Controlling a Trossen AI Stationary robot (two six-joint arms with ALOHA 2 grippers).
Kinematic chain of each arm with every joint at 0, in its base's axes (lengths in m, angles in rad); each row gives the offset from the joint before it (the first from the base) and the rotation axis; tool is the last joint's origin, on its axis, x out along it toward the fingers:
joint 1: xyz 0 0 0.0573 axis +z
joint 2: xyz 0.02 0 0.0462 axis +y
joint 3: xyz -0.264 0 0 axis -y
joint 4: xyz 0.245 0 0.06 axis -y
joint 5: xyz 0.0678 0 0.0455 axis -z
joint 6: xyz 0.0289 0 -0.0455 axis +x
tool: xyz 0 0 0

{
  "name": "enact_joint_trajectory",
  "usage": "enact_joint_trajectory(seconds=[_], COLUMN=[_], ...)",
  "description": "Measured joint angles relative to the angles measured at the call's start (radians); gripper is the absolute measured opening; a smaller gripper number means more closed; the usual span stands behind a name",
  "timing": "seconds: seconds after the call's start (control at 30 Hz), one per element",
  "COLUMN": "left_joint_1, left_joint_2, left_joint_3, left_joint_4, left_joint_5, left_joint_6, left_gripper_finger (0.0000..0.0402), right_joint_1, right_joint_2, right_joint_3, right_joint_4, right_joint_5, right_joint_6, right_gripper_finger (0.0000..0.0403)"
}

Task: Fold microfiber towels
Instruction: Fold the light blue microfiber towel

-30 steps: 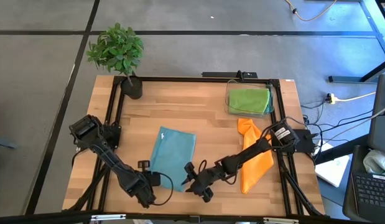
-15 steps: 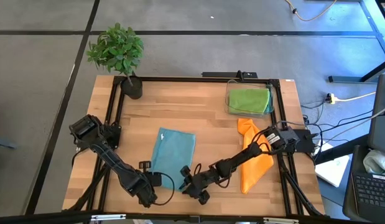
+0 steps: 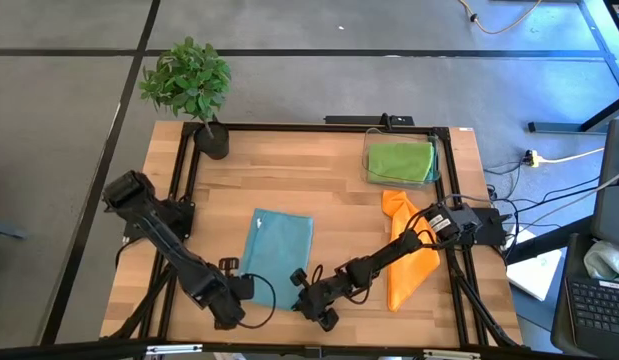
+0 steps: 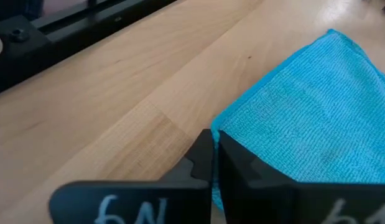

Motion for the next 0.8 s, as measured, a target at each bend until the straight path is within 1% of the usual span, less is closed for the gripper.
enact_joint_trajectory(seconds=[0.07,0.13,0.23,0.33,0.43,0.57,0.67,0.73,0.8], left_joint_1=[-0.001,-0.001,-0.004,-0.009,-0.017,-0.027,-0.035,-0.039,-0.039], left_joint_2=[-0.014,-0.008,0.031,0.085,0.134,0.169,0.181,0.184,0.185], left_joint_3=[0.001,0.001,0.002,0.002,0.002,0.008,0.008,0.008,0.008], left_joint_4=[0.023,0.058,0.133,0.128,0.111,0.116,0.115,0.108,0.104], left_joint_5=[-0.049,-0.086,-0.089,-0.062,-0.04,-0.044,-0.08,-0.121,-0.136], left_joint_6=[0.008,0.061,0.174,0.239,0.261,0.263,0.251,0.226,0.209], left_gripper_finger=[0.0072,0.0071,0.0074,0.0079,0.0089,0.0107,0.0117,0.0118,0.0116], right_joint_1=[0.0,0.0,-0.001,-0.001,-0.001,-0.001,-0.001,-0.002,-0.002], right_joint_2=[0.0,0.001,0.001,0.002,0.002,0.002,0.002,0.002,0.002], right_joint_3=[0.0,-0.001,-0.001,-0.002,-0.002,-0.002,-0.002,-0.002,-0.002], right_joint_4=[-0.001,-0.005,-0.005,-0.005,-0.006,-0.008,-0.008,-0.008,-0.008], right_joint_5=[0.0,0.001,0.003,0.004,0.004,0.005,0.006,0.007,0.007], right_joint_6=[0.002,0.002,0.002,0.002,0.003,0.006,0.006,0.006,0.006], right_gripper_finger=[0.0009,0.0006,0.0011,0.0015,0.0009,0.0006,0.0012,0.0013,0.0009])
